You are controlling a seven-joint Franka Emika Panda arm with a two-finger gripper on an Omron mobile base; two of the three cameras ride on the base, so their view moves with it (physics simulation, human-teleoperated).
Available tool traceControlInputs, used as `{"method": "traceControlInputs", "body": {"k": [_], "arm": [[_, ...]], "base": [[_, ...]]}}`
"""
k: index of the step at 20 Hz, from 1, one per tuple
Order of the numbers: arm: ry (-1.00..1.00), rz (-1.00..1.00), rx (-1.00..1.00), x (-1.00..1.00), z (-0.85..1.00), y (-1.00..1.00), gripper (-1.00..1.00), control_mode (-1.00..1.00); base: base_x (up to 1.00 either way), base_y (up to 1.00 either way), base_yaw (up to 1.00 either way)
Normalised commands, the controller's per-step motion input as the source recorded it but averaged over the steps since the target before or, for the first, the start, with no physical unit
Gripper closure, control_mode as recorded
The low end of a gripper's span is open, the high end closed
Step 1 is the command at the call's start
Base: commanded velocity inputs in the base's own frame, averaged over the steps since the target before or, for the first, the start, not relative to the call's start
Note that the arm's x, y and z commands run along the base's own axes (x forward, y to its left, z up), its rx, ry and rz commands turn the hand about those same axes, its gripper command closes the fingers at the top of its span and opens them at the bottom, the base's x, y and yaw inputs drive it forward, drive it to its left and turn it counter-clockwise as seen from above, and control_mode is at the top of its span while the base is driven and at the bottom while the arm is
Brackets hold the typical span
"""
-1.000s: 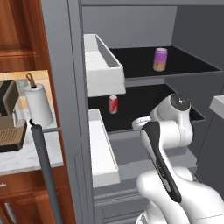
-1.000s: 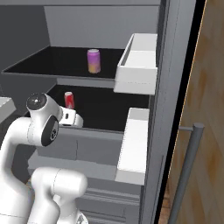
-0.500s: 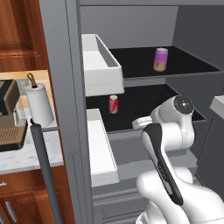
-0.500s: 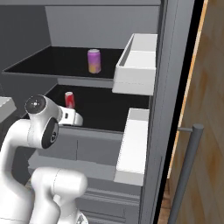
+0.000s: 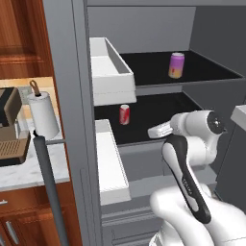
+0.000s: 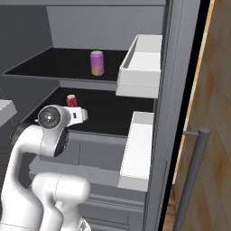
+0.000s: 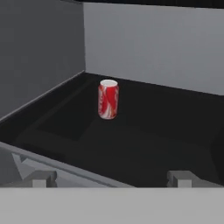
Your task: Open the fridge, grab two sodas, and place both sodas inside the bowl with ice on the dining counter.
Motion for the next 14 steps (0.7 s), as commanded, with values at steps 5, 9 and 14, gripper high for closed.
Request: {"method": "traceControlInputs", "body": {"k": [5,9,14], "arm": [[-0.08,0.09,0.0,0.35,-0.42,0.29,-1.0,-1.0],[-0.03,0.09,0.0,0.35,-0.35,0.16,-1.0,-1.0],[-0.01,0.08,0.0,0.27,-0.11,0.0,-1.0,-1.0]], "base": [[0.0,0.0,0.0],[0.0,0.0,0.0],[0.0,0.0,0.0]]}}
